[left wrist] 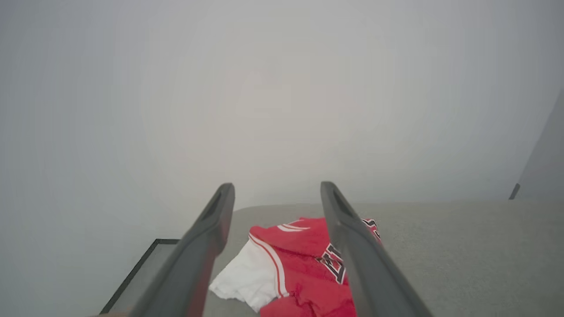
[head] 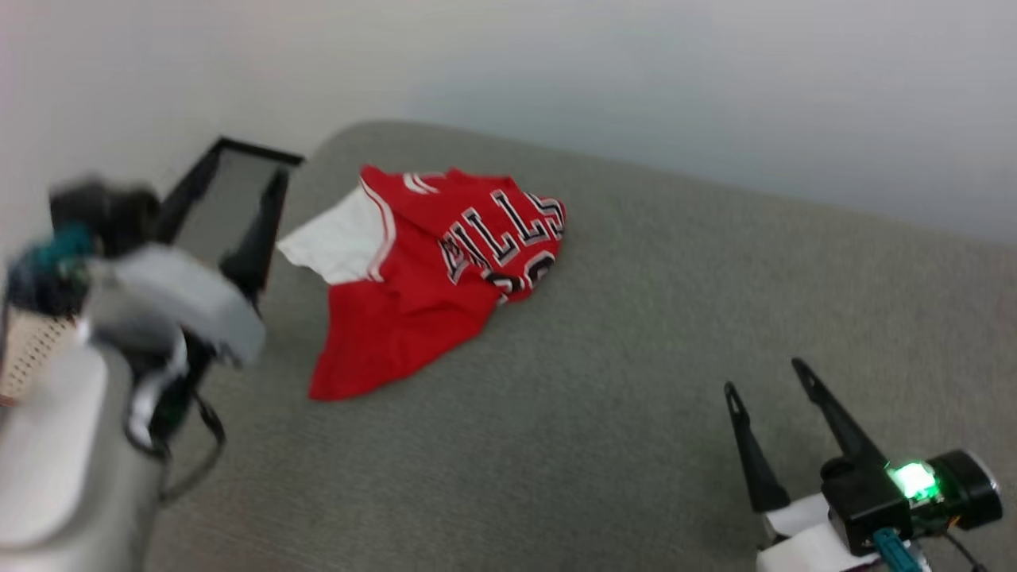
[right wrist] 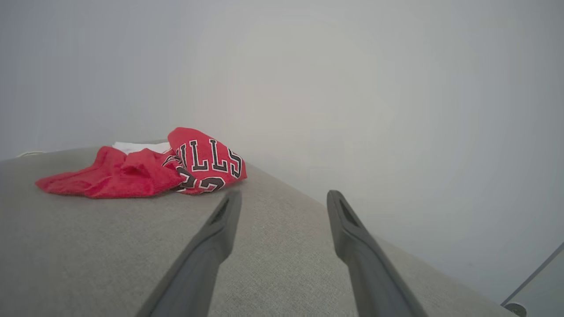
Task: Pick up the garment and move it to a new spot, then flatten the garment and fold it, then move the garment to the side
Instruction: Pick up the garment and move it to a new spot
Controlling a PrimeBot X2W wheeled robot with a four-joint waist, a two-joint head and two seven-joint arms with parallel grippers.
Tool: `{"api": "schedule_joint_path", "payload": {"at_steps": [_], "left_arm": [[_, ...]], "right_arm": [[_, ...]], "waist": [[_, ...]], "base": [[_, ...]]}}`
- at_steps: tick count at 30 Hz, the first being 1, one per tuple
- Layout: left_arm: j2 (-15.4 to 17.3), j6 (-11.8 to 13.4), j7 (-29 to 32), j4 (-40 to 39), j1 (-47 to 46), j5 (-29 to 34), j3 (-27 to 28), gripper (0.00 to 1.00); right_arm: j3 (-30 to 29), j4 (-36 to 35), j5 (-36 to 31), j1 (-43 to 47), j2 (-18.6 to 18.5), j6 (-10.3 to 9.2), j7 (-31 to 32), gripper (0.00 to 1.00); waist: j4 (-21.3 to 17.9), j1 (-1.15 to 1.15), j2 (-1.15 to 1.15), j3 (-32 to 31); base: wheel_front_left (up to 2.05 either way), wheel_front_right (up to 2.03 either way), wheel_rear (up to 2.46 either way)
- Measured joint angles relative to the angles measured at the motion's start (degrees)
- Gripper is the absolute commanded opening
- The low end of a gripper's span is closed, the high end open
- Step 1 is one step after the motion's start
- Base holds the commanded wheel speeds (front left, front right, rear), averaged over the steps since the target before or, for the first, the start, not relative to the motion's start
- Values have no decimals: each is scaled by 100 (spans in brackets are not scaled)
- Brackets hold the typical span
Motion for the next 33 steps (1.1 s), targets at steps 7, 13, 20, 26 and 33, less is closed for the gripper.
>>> {"api": "schedule_joint_path", "payload": {"at_steps": [7,13,20,26,33], "left_arm": [[680,-4,1338,750,-1695,-1062,-912,100],[764,-9,2363,1612,-2657,-1786,-1501,100],[856,-11,3392,2716,-3333,-2027,-2003,100],[764,64,4036,3580,-3698,-2173,-2103,100],[708,86,4722,3955,-4063,-2299,-2182,100]], "right_arm": [[-160,-193,-176,-275,-67,0,0,100],[-196,-397,-216,-424,-182,0,44,100],[-203,-713,-232,-576,-304,0,204,100],[-197,-983,-233,-633,-357,0,321,100],[-186,-1344,-234,-631,-392,0,495,100]], "waist": [[-352,0,0,866],[-618,0,0,1542],[-865,0,0,2270],[-1037,0,0,2793],[-1170,0,0,3225]], "base": [[0,0,0],[0,0,0],[0,0,0],[0,0,0],[0,0,0]]}}
